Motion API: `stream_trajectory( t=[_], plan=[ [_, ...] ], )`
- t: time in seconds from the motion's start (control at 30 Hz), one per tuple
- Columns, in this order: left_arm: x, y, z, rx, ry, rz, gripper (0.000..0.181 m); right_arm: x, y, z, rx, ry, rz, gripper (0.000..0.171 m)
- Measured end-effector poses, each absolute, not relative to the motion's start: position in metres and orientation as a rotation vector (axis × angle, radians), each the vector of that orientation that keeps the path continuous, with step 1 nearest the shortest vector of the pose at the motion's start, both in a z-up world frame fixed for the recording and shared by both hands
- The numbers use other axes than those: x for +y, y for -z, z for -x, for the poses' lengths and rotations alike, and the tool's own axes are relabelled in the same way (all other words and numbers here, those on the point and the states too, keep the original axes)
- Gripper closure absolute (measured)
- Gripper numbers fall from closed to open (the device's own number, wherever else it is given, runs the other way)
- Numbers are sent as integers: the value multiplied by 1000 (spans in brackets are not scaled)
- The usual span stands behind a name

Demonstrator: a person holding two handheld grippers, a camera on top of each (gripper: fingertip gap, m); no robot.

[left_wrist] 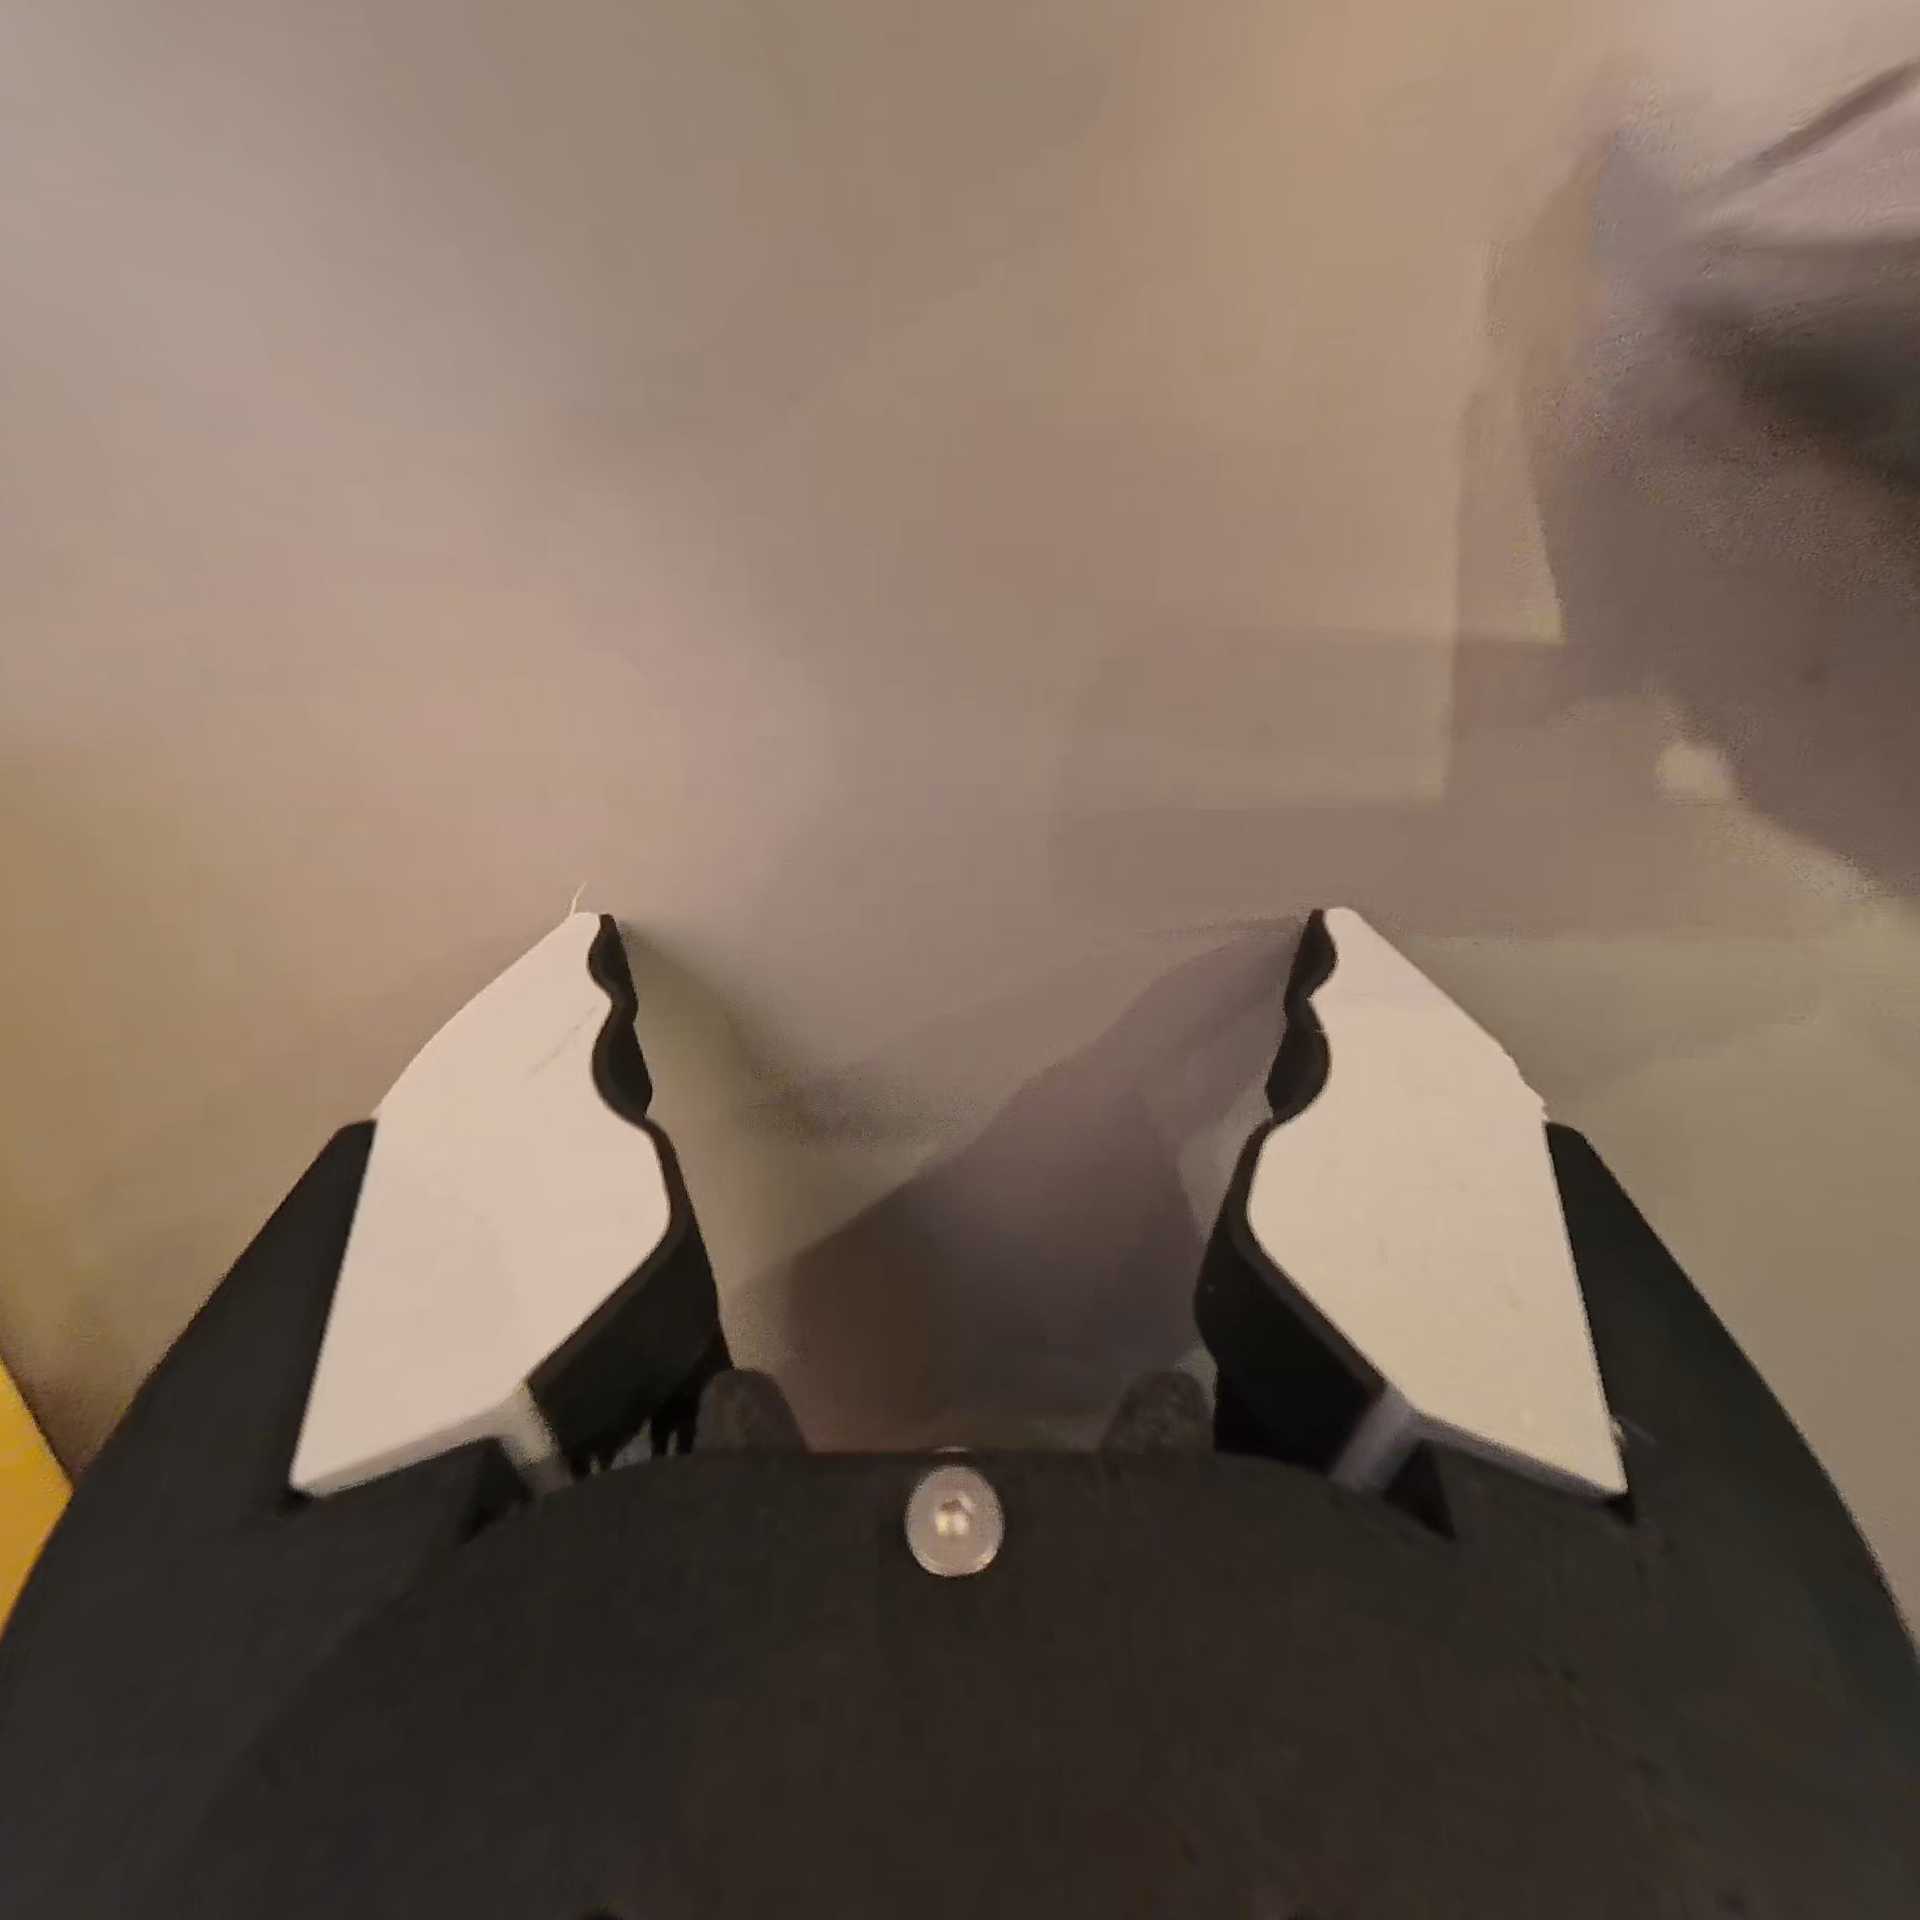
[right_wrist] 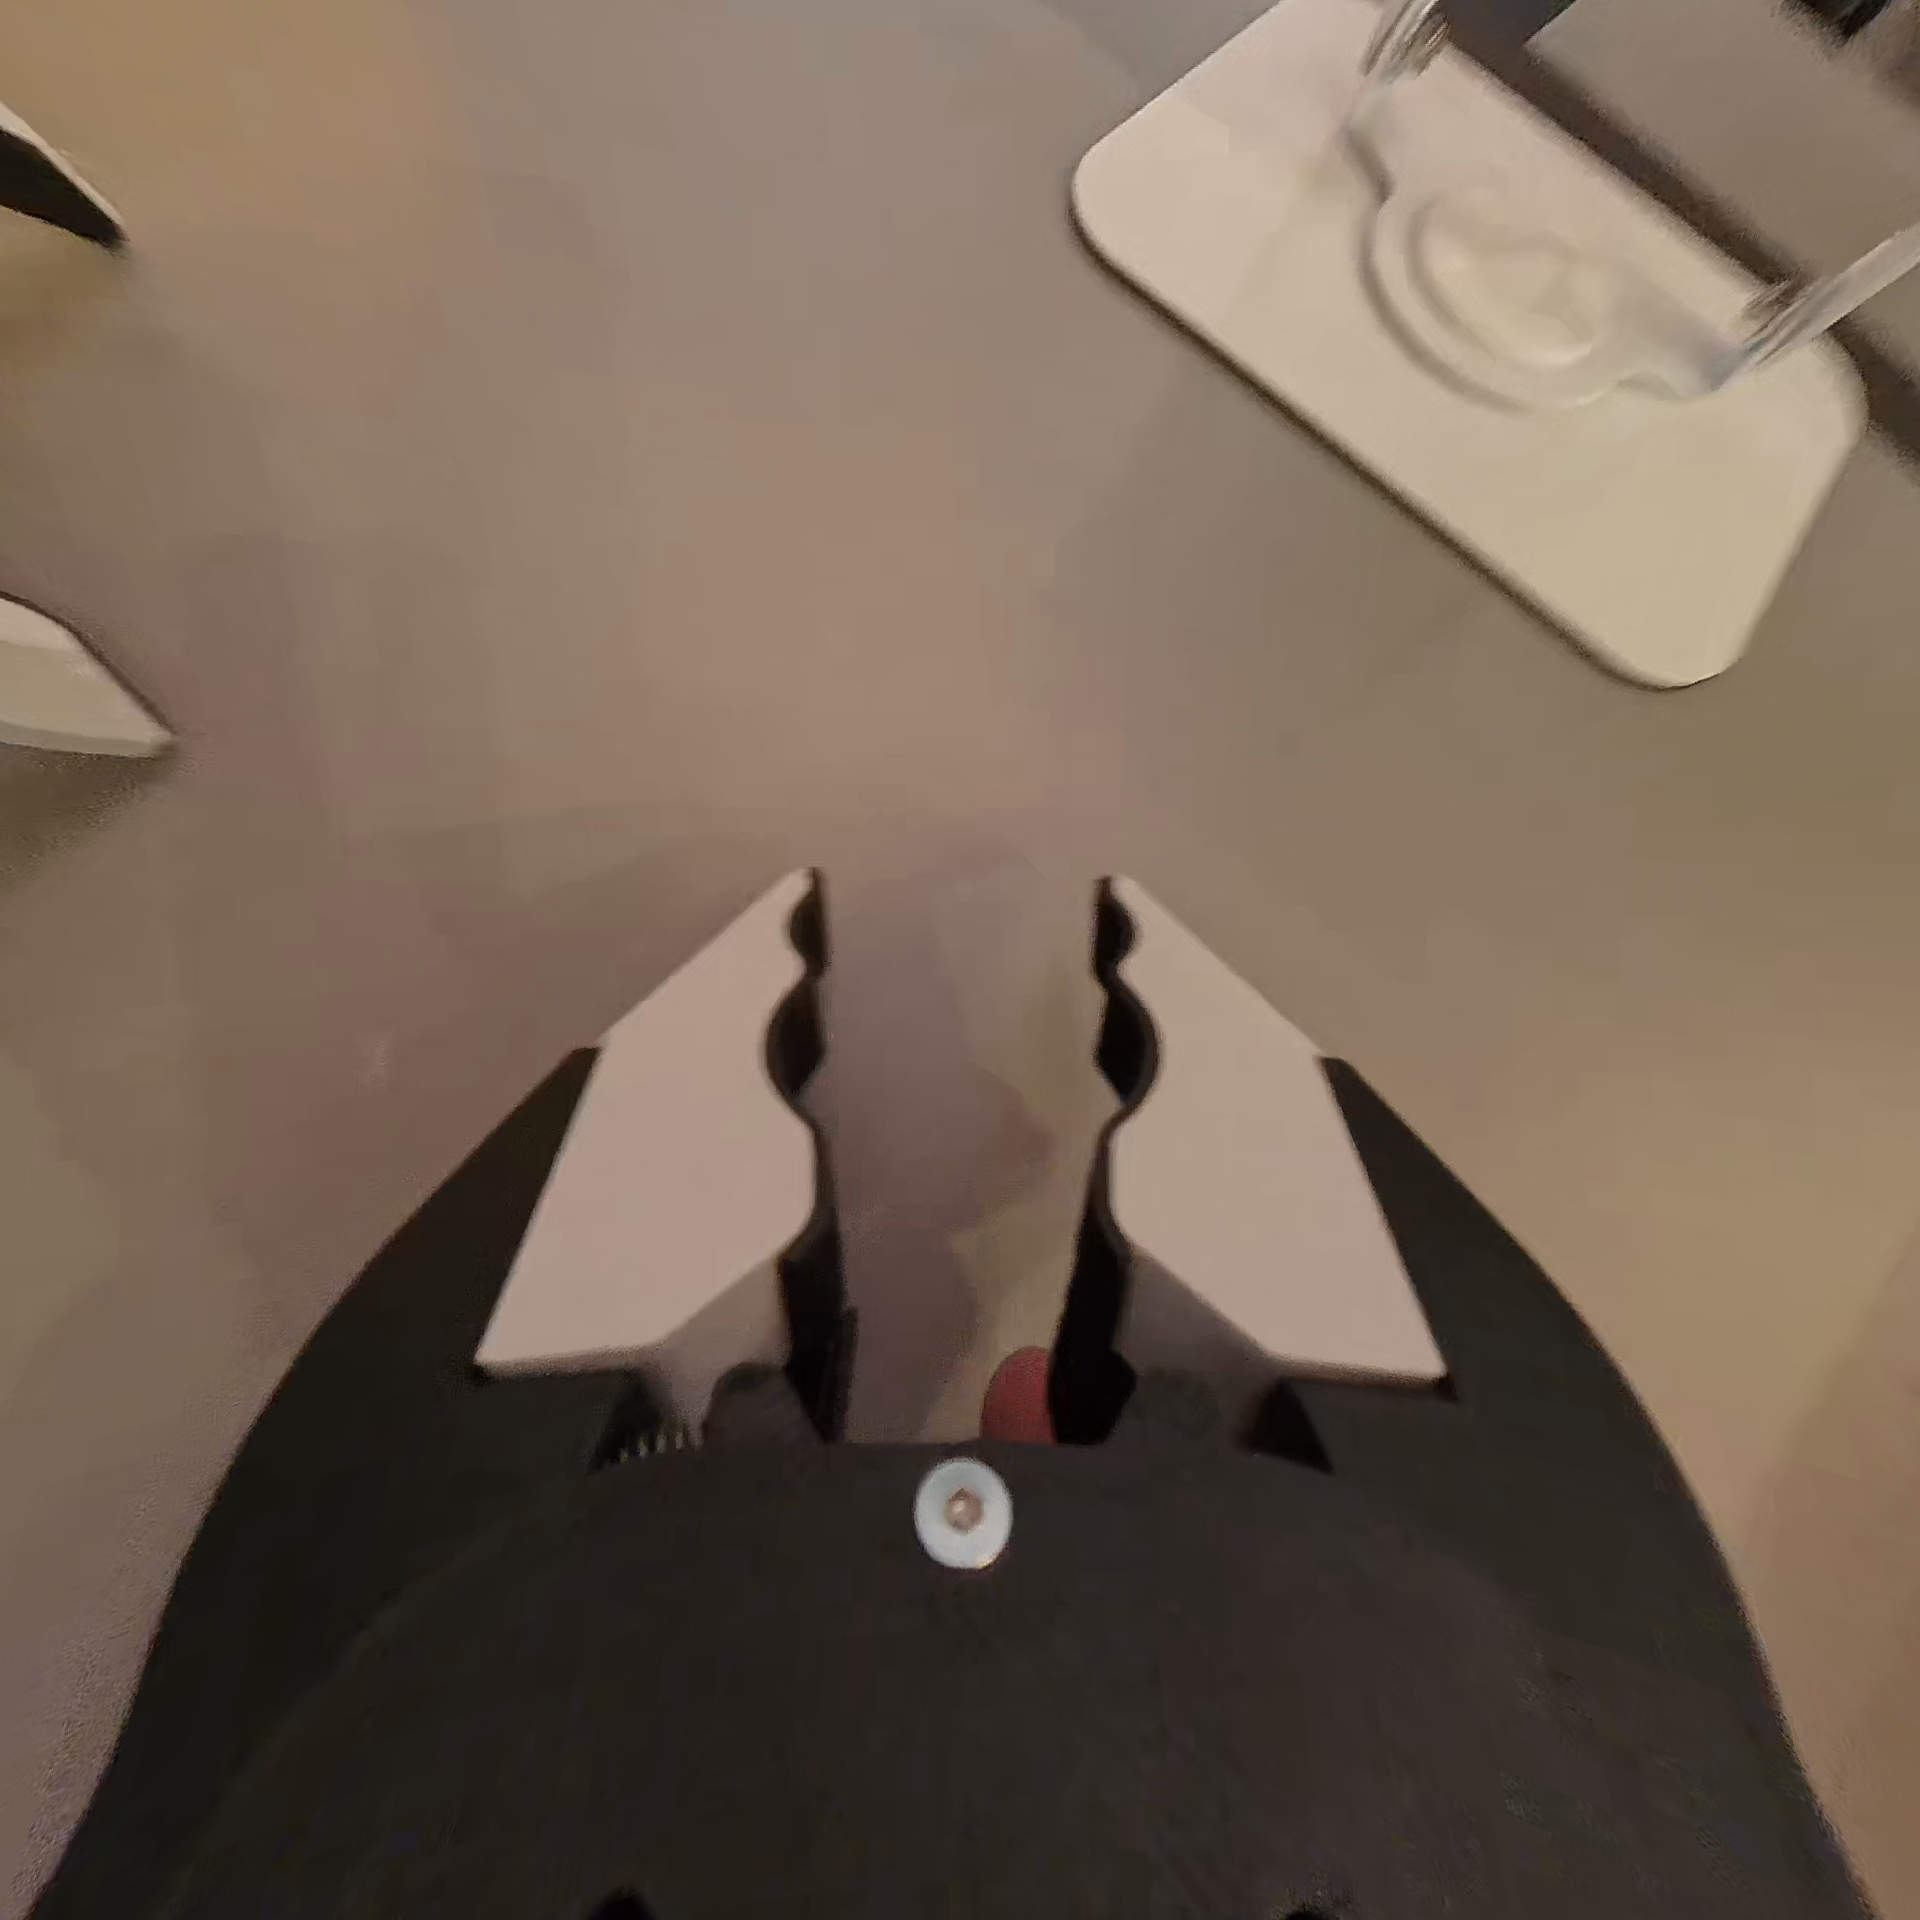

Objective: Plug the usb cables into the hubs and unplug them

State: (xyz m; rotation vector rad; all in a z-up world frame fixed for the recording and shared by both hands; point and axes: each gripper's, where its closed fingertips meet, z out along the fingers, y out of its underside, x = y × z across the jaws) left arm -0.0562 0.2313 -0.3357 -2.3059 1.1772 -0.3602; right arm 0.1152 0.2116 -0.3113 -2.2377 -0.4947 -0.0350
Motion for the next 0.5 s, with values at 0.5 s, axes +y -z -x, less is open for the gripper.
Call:
stream_trajectory(
  t=[0.5],
  plan=[
    [238,340,35,1250,426,2209,35,228,317,-139,-377,130,2218,103]
  ],
)
